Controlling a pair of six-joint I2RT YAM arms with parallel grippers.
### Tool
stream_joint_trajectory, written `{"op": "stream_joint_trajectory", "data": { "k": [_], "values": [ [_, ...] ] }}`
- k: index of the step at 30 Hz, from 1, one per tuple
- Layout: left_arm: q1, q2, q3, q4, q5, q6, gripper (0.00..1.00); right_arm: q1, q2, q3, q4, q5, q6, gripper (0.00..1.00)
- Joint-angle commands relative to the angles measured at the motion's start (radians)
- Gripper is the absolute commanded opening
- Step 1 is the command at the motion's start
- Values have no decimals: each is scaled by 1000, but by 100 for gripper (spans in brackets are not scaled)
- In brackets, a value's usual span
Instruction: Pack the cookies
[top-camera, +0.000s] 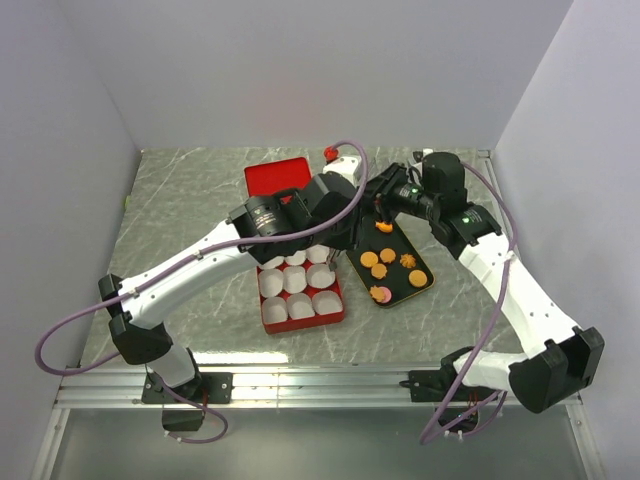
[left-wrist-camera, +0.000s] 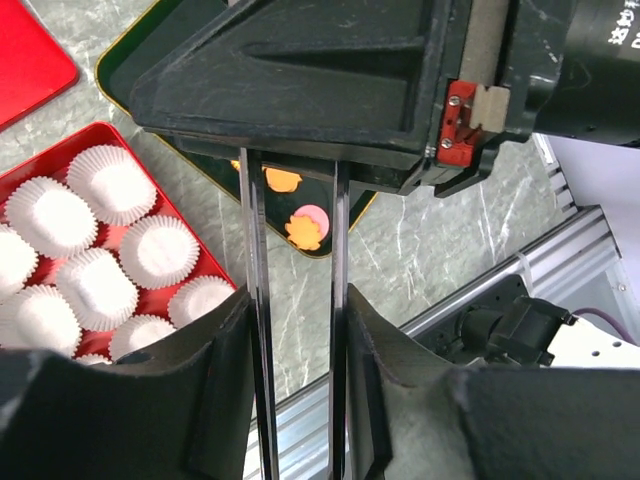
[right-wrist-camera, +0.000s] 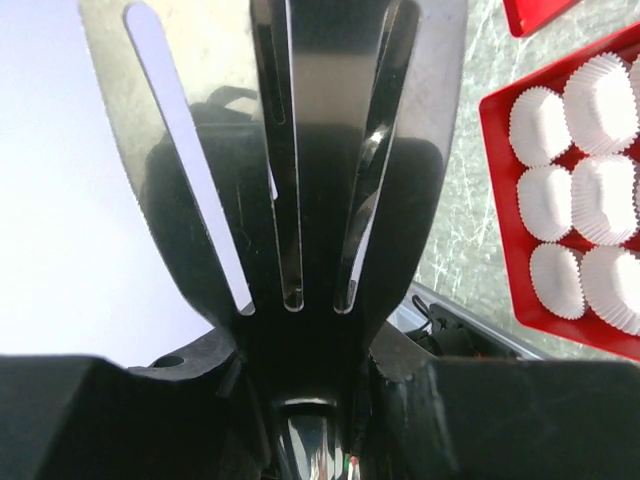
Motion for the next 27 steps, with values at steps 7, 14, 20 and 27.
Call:
{"op": "stream_joint_trajectory", "data": {
  "k": [7, 14, 20, 27],
  "values": [
    [22, -21, 59, -44, -10, -7, 36, -79, -116, -26, -138, -6, -166, 90],
    [52, -37, -31, -29, 34, 5, 38, -156, -234, -2, -397, 143, -337, 99],
    [56, 26, -114, -15, 107, 52, 41, -214, -337, 108, -618, 245, -467, 100],
    [53, 75, -220, 22, 180, 79, 50, -220, -397, 334, -847, 470, -648, 100]
  ]
}}
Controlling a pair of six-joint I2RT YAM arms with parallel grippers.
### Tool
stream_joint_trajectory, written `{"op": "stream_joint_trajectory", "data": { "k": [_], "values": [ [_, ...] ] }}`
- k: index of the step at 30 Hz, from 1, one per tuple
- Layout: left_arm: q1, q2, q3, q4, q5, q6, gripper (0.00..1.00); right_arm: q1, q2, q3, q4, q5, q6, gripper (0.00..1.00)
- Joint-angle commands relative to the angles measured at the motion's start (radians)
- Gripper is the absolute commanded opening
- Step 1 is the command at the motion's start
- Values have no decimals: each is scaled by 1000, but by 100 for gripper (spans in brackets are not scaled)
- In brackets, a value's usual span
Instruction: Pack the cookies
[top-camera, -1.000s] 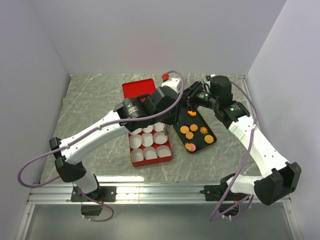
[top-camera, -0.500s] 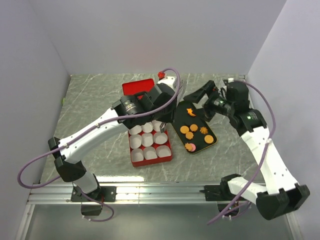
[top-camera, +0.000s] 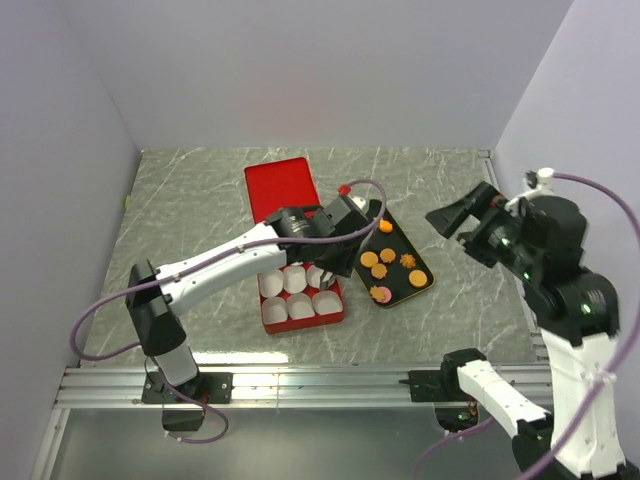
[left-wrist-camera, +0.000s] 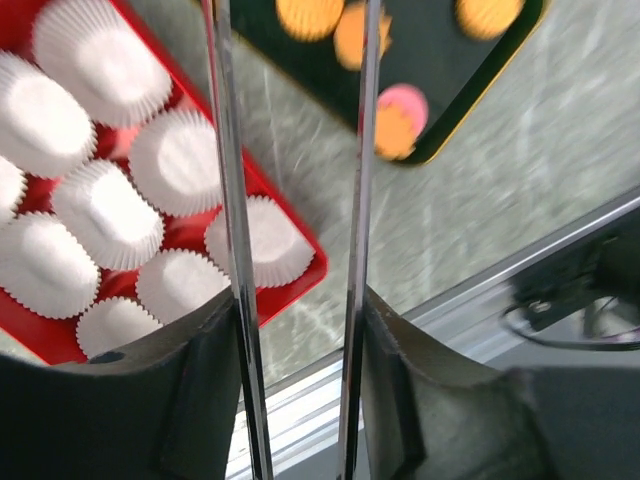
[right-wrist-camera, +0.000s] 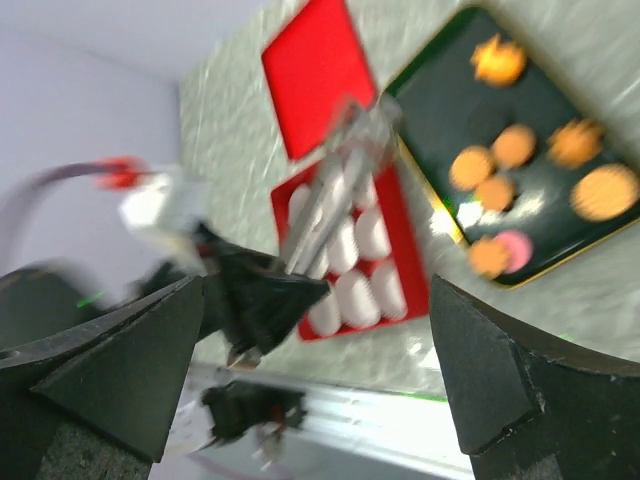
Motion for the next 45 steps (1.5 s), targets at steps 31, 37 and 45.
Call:
{"op": "stream_joint_trajectory", "data": {
  "k": [31, 37, 45],
  "values": [
    [-116, 193, 46, -65, 94, -3, 54, -7, -187, -56, -167, 143, -161, 100],
    [-132, 224, 46, -62, 91, -42, 54, -7, -177, -53, -165, 134, -178, 100],
    [-133, 290, 101, -97, 80, -61, 54, -4, -168, -51, -161, 125, -185, 100]
  ]
}}
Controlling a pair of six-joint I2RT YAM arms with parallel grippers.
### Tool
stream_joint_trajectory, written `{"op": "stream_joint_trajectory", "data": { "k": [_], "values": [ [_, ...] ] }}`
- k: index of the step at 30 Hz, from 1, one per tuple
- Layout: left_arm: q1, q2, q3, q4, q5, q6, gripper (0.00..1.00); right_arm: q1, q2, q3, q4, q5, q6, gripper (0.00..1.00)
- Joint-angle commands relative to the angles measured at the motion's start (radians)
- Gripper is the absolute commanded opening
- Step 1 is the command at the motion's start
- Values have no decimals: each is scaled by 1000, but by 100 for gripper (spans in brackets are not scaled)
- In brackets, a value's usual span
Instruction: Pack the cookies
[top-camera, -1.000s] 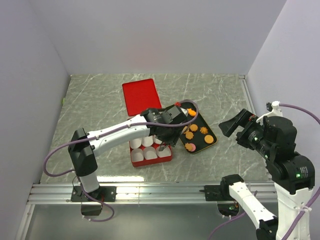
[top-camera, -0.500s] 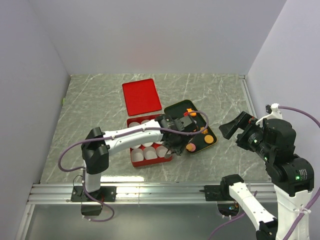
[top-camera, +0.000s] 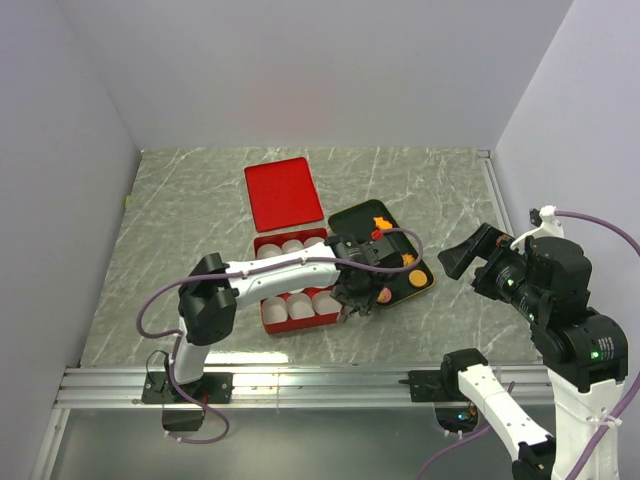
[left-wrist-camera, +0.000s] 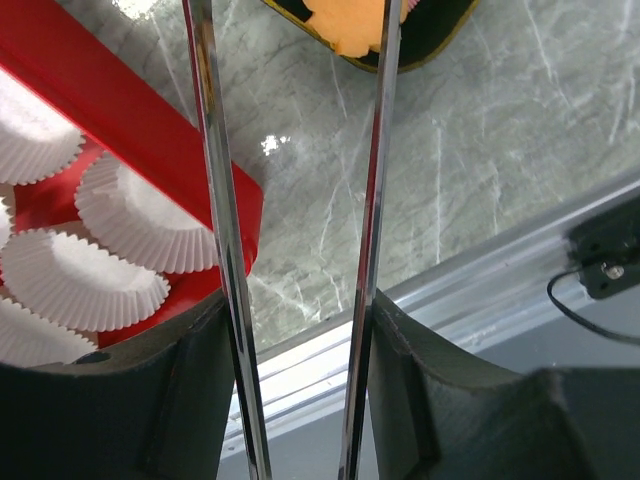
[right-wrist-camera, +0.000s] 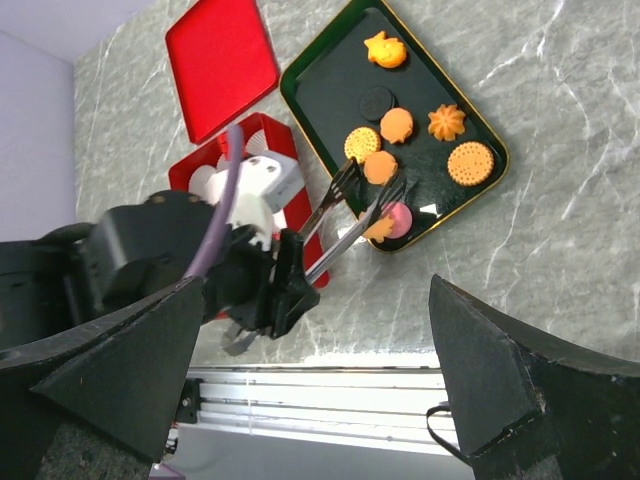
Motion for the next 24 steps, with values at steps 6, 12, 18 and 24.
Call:
{"op": "stream_joint_trajectory", "data": {
  "k": [6, 12, 18, 24],
  "values": [
    [-7, 60, 101, -41, -5, -30, 51, 0, 12, 23, 6, 11, -24, 100],
    [-7, 83, 127, -59, -5, -25, 46, 3, 12, 20, 9, 20, -26, 100],
    [-7, 76, 123, -59, -7, -24, 36, 6, 15, 9, 19, 19, -22, 100],
    [-1, 41, 204, -106, -40, -33, 31, 6, 17, 6, 19, 17, -26, 100]
  ]
}}
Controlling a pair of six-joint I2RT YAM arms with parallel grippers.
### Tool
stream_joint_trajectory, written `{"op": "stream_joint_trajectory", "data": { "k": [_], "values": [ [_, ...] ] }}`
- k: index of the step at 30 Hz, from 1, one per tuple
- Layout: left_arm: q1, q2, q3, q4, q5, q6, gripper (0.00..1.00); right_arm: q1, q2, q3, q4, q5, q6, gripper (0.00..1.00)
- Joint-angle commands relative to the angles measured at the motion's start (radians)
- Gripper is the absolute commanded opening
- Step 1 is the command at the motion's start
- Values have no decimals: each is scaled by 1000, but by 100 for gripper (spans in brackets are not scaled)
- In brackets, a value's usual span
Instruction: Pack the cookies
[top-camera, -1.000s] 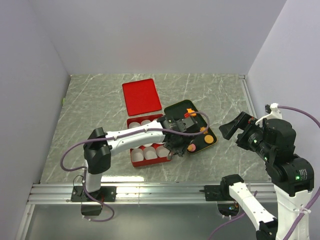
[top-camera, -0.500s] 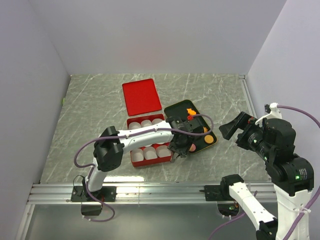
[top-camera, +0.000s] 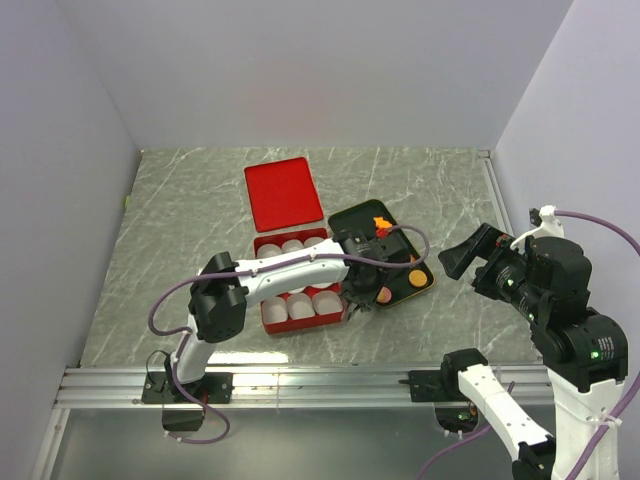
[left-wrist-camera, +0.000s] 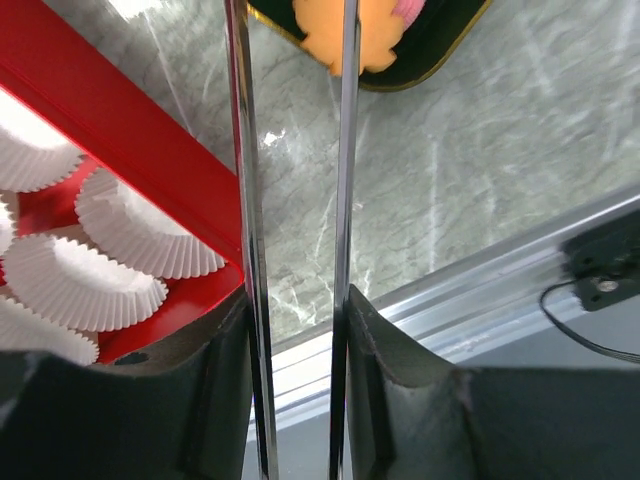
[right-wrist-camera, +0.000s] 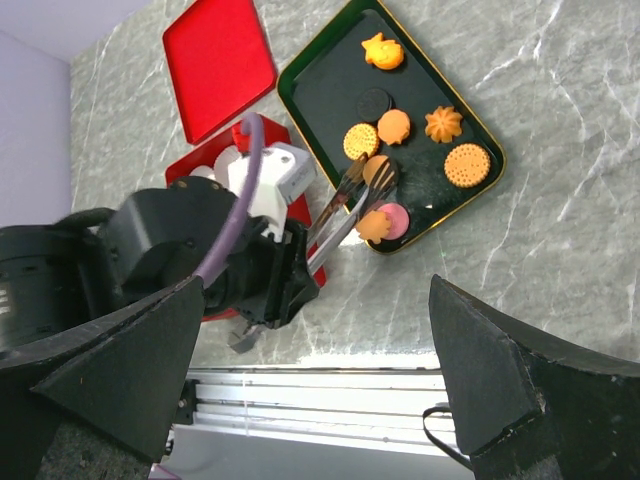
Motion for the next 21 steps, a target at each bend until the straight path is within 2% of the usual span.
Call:
{"op": "stream_joint_trajectory", "data": {
  "k": [1, 7, 15, 21],
  "values": [
    [2, -52, 110, -43, -40, -27, 31, 5, 17, 9, 19, 13, -19, 100],
    [45, -231, 112, -80, -84, -84, 32, 5, 31, 7, 27, -12, -16, 100],
    [62, -533, -195, -97, -124, -180, 33, 8, 63, 26, 60, -55, -6, 100],
    [131, -635, -355, -25, -114, -200, 35, 8, 63, 15, 71, -73, 1, 100]
  ]
}}
